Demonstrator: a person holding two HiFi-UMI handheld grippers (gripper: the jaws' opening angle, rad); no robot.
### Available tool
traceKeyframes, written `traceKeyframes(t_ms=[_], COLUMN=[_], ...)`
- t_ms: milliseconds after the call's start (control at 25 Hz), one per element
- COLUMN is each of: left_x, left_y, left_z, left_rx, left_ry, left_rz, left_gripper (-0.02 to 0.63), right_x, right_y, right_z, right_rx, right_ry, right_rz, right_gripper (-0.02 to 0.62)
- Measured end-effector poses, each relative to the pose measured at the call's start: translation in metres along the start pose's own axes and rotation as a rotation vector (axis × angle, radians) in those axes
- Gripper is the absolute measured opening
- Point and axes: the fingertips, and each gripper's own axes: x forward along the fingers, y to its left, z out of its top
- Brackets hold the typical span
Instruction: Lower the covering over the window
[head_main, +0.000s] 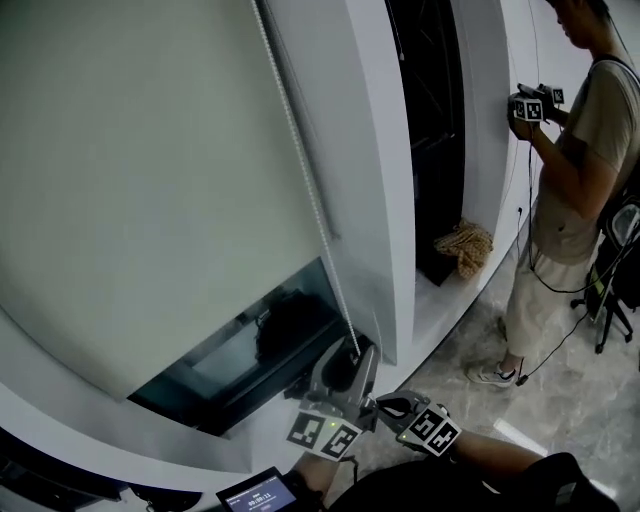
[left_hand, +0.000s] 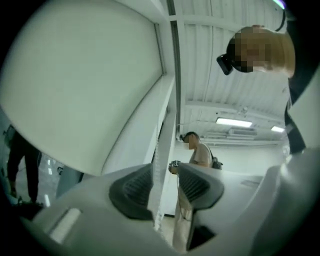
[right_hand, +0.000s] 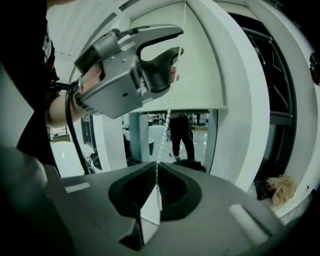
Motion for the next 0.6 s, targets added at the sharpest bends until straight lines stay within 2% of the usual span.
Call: traceKeyframes(t_ms=[80, 120, 160, 320, 400, 480, 600], left_x=[0.004, 0.006, 0.007, 0.008, 0.001, -0.011, -0.038], left_y=[0.005, 0.007, 0.006, 0.005, 0.014, 0.027, 0.04], left_z=[0.006, 0.01, 0.011, 0.006, -0.01, -0.04, -0.097], left_rx=[-0.008, -0.01, -0.01, -0.018, -0.037, -0.048, -0.045], left_ry=[-0.02, -0.026, -0.025, 0.011, 0.076, 0.176, 0.332], left_rz=[0.008, 0.003, -0.009, -0.034, -0.009, 0.022, 0.054], left_gripper=[0.151, 0.115, 0.019, 0.015, 0.014, 0.014, 0.012], right_x=[-0.003, -0.004, -0.005, -0.016, -0.024, -0.034, -0.051], right_y=[0.007, 0.007, 0.006, -0.006, -0.007, -0.011, -0.04], right_z=[-0.004, -0.003, -0.004, -0.013, -0.025, -0.031, 0.002], right_rx=[-0.001, 0.003, 0.012, 0.076, 0.141, 0.214, 0.358], right_ry=[0.006, 0.006, 0.005, 0.031, 0.065, 0.059, -0.097], right_rz=[0.013, 0.013, 0.009, -0.002, 0.013, 0.012, -0.031], right_gripper=[0.009, 0.009, 0.009, 0.011, 0.017, 0.021, 0.061])
